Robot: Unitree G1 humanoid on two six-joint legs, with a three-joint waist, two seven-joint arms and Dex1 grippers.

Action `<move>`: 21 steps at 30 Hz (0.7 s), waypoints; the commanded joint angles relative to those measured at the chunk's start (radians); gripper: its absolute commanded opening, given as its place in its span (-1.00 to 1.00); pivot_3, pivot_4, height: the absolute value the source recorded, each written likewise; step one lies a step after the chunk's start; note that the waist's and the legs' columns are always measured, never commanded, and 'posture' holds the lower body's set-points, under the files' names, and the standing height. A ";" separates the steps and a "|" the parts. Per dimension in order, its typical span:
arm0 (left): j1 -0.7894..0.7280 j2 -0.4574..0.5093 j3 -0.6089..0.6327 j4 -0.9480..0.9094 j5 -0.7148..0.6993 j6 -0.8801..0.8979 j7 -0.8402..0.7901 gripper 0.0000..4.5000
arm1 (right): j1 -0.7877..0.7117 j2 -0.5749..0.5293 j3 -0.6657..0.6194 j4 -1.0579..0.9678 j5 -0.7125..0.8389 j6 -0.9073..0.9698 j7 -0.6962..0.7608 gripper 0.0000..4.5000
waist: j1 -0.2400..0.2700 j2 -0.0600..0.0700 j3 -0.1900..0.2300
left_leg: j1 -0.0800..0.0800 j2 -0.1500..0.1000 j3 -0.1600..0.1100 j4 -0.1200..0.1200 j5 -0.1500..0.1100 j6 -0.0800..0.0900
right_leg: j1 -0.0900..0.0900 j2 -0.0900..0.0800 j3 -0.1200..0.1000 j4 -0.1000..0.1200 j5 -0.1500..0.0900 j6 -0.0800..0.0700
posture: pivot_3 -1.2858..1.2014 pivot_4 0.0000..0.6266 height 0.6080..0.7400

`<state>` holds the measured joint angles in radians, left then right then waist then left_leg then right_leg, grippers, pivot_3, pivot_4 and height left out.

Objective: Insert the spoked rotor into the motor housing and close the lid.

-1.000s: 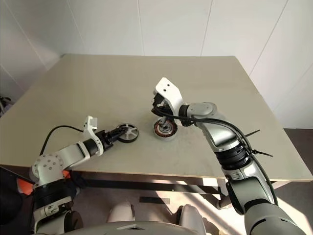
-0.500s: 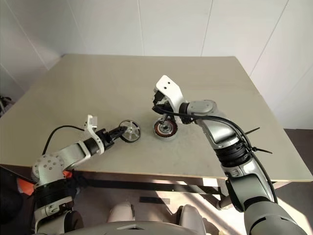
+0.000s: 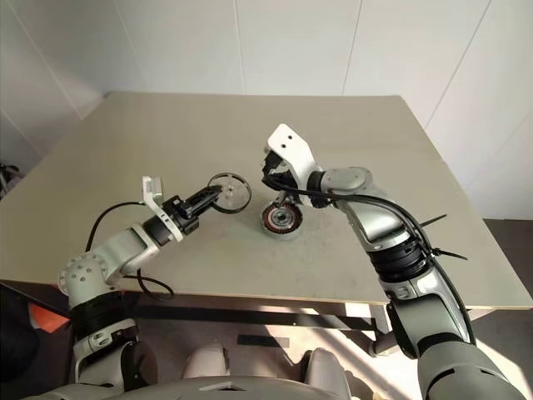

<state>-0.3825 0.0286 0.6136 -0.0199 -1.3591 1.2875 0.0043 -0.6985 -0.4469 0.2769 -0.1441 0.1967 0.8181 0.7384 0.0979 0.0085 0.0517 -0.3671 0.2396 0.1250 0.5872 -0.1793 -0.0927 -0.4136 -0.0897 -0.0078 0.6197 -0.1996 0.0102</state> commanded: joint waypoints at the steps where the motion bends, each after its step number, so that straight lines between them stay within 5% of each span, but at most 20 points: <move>1: -0.033 -0.010 -0.065 0.082 -0.042 0.003 0.029 -0.76 | -0.033 -0.005 -0.025 -0.016 -0.004 -0.020 -0.007 -1.00 | 0.000 0.000 0.000 | 0.000 0.000 0.000 0.000 0.000 0.000 | 0.000 0.000 0.000 0.000 0.000 0.000 | 0.03 -1.00 1.00; 21: -0.186 -0.046 -0.206 0.429 0.064 -0.061 -0.097 -0.76 | -0.016 -0.034 -0.042 -0.078 0.007 0.028 -0.031 -1.00 | 0.005 0.000 0.000 | 0.000 0.000 0.000 0.000 0.000 0.000 | 0.001 -0.001 0.000 -0.001 0.000 0.001 | 0.03 -1.00 1.00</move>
<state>-0.5383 -0.0154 0.4137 0.4083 -1.3006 1.2338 -0.0607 -0.7099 -0.4709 0.2655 -0.1763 0.1982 0.8425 0.7163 0.1028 0.0081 0.0520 -0.3670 0.2393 0.1249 0.5873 -0.1789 -0.0932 -0.4125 -0.0902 -0.0077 0.6190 -0.1991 0.0109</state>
